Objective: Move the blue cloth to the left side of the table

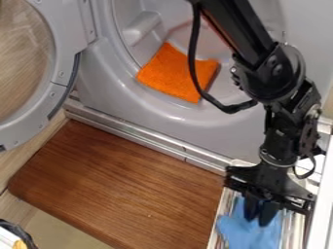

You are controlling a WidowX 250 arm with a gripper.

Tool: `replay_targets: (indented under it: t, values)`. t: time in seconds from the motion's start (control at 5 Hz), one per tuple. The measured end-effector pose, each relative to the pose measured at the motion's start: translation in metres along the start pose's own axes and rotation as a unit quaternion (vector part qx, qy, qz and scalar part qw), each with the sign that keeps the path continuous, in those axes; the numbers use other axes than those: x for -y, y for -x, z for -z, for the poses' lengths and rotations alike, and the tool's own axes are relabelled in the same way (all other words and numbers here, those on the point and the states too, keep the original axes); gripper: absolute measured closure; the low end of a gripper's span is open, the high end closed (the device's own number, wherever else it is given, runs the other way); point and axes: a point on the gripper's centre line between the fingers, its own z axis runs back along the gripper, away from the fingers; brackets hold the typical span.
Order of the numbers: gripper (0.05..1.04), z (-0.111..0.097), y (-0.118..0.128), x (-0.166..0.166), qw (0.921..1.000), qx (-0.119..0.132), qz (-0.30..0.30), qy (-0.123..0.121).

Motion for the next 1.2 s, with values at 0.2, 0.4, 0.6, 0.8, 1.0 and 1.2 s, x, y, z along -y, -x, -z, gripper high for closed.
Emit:
replay_targets:
  t: [0.2, 0.4, 0.6, 0.8, 1.0, 1.2]
  values:
    - [1.018, -0.002, 0.000, 0.001, 0.9999, -0.006, 0.013, 0.001]
    - [1.028, -0.018, -0.003, -0.003, 0.9998, -0.005, 0.017, 0.012]
    - [1.028, -0.065, -0.010, -0.014, 0.9988, 0.034, 0.022, 0.027]
    - [1.028, -0.095, -0.002, -0.053, 0.9988, 0.046, 0.003, 0.019]
    - [1.028, -0.093, 0.015, -0.099, 0.9988, 0.042, -0.022, 0.015]
    - [1.028, -0.072, 0.030, -0.129, 0.9990, 0.026, -0.036, 0.007]
